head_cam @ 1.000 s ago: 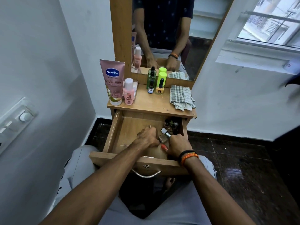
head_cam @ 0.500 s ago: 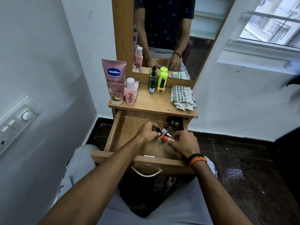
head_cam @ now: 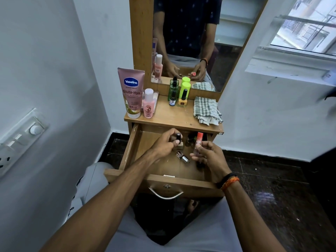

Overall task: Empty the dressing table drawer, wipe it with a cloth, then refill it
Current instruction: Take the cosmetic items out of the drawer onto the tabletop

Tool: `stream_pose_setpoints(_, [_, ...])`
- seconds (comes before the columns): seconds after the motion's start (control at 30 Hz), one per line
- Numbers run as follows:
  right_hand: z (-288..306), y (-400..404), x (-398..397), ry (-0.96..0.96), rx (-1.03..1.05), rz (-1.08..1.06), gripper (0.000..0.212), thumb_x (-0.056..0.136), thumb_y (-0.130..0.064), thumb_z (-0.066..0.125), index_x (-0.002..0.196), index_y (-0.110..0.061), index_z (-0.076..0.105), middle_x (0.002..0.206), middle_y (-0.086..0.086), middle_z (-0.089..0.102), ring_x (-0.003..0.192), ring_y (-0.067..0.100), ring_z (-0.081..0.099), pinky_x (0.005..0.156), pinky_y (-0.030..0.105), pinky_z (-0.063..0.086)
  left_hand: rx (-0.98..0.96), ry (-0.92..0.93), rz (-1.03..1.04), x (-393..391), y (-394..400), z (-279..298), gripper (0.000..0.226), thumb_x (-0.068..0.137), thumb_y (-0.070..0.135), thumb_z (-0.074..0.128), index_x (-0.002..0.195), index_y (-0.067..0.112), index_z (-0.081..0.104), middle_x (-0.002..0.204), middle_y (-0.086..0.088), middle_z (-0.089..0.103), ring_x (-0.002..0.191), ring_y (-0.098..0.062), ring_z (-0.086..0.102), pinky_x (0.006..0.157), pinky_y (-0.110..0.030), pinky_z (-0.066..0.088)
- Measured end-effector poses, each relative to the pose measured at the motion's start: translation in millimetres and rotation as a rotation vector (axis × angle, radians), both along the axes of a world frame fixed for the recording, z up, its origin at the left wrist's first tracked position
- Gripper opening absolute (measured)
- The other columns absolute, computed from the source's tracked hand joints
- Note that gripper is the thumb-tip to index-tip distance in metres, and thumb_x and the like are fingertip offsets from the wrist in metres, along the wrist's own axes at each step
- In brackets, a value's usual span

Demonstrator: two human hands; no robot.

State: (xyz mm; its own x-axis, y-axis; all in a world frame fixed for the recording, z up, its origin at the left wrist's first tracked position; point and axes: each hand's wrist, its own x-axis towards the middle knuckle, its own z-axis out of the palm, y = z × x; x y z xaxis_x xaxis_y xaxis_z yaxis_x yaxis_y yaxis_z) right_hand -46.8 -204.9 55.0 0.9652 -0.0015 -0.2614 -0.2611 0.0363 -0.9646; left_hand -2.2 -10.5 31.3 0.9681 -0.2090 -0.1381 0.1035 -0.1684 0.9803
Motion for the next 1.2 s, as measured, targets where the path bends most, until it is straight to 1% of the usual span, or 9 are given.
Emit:
stream_pose_setpoints(0.17, [11, 2, 4, 0.0, 0.133, -0.015, 0.012, 0.1, -0.011, 0.056, 0.108, -0.004, 0.062, 0.093, 0.014, 0.069, 0.098, 0.033, 0.072, 0.081, 0.037, 0.061, -0.146, -0.007, 0.017, -2, 3, 25, 0.02, 0.102, -0.001, 0.048, 0.111, 0.013, 0.059, 0.112, -0.024, 0.061, 0.109, -0.033, 0.068, 0.083, -0.052, 0.061])
stream_pose_setpoints(0.3, [19, -1, 13, 0.033, 0.232, 0.015, 0.02, 0.099, -0.016, 0.058, 0.114, -0.004, 0.064, 0.1, 0.013, 0.073, 0.106, 0.032, 0.07, 0.093, 0.042, 0.056, -0.224, -0.058, 0.065, 4, 2, 45, 0.017, 0.103, 0.0, 0.048, 0.111, 0.013, 0.056, 0.107, -0.02, 0.058, 0.107, -0.04, 0.068, 0.086, -0.055, 0.059])
stream_pose_setpoints(0.4, [27, 1, 20, 0.054, 0.287, 0.007, 0.022, 0.099, -0.015, 0.057, 0.116, -0.001, 0.063, 0.098, 0.013, 0.072, 0.099, 0.03, 0.072, 0.086, 0.036, 0.06, -0.239, -0.078, 0.104, 11, 1, 53, 0.016, 0.104, 0.006, 0.049, 0.108, 0.02, 0.056, 0.108, -0.021, 0.058, 0.102, -0.038, 0.07, 0.085, -0.054, 0.06])
stream_pose_setpoints(0.5, [34, 4, 28, 0.017, 0.246, -0.037, 0.017, 0.096, -0.013, 0.059, 0.107, -0.002, 0.067, 0.093, 0.011, 0.068, 0.084, 0.023, 0.069, 0.071, 0.028, 0.06, -0.248, -0.065, 0.13, 17, 0, 58, 0.011, 0.105, 0.008, 0.047, 0.112, 0.015, 0.054, 0.105, -0.018, 0.056, 0.095, -0.027, 0.071, 0.083, -0.052, 0.061])
stream_pose_setpoints(0.63, [41, 7, 45, -0.069, 0.075, -0.13, 0.018, 0.09, -0.006, 0.066, 0.105, 0.002, 0.07, 0.091, 0.012, 0.067, 0.072, 0.016, 0.057, 0.064, 0.025, 0.051, -0.236, -0.055, 0.188, 27, -1, 66, 0.013, 0.105, 0.009, 0.048, 0.117, 0.008, 0.054, 0.103, -0.013, 0.056, 0.09, -0.017, 0.07, 0.077, -0.044, 0.063])
stream_pose_setpoints(0.7, [43, 10, 56, -0.111, -0.033, -0.173, 0.015, 0.086, -0.008, 0.072, 0.099, -0.002, 0.074, 0.092, 0.012, 0.072, 0.075, 0.022, 0.062, 0.064, 0.029, 0.053, -0.208, -0.063, 0.216, 35, -1, 69, 0.011, 0.104, 0.01, 0.049, 0.114, 0.01, 0.055, 0.099, -0.008, 0.058, 0.088, -0.015, 0.07, 0.074, -0.041, 0.064])
stream_pose_setpoints(0.8, [47, 16, 77, -0.251, -0.36, -0.252, 0.015, 0.078, -0.019, 0.081, 0.091, -0.014, 0.076, 0.088, 0.001, 0.074, 0.081, 0.018, 0.071, 0.074, 0.034, 0.061, -0.157, -0.1, 0.271, 45, -2, 72, 0.007, 0.103, 0.012, 0.052, 0.108, 0.015, 0.056, 0.095, -0.003, 0.057, 0.095, -0.022, 0.07, 0.074, -0.044, 0.063])
stream_pose_setpoints(0.93, [62, 24, 98, -0.436, -0.719, -0.218, 0.024, 0.076, -0.024, 0.081, 0.097, -0.016, 0.073, 0.084, -0.004, 0.069, 0.081, 0.014, 0.066, 0.077, 0.03, 0.059, -0.033, -0.138, 0.327, 56, -3, 75, 0.008, 0.104, 0.015, 0.052, 0.11, 0.017, 0.057, 0.092, 0.003, 0.059, 0.093, -0.023, 0.072, 0.073, -0.044, 0.063])
stream_pose_setpoints(1.2, [69, 43, 131, -0.483, -0.942, -0.011, 0.034, 0.076, -0.018, 0.08, 0.107, -0.015, 0.066, 0.088, -0.005, 0.063, 0.083, 0.012, 0.059, 0.07, 0.021, 0.044, 0.059, -0.161, 0.329, 74, -8, 68, 0.009, 0.103, 0.012, 0.051, 0.108, 0.018, 0.056, 0.086, 0.007, 0.061, 0.086, -0.021, 0.07, 0.079, -0.051, 0.061])
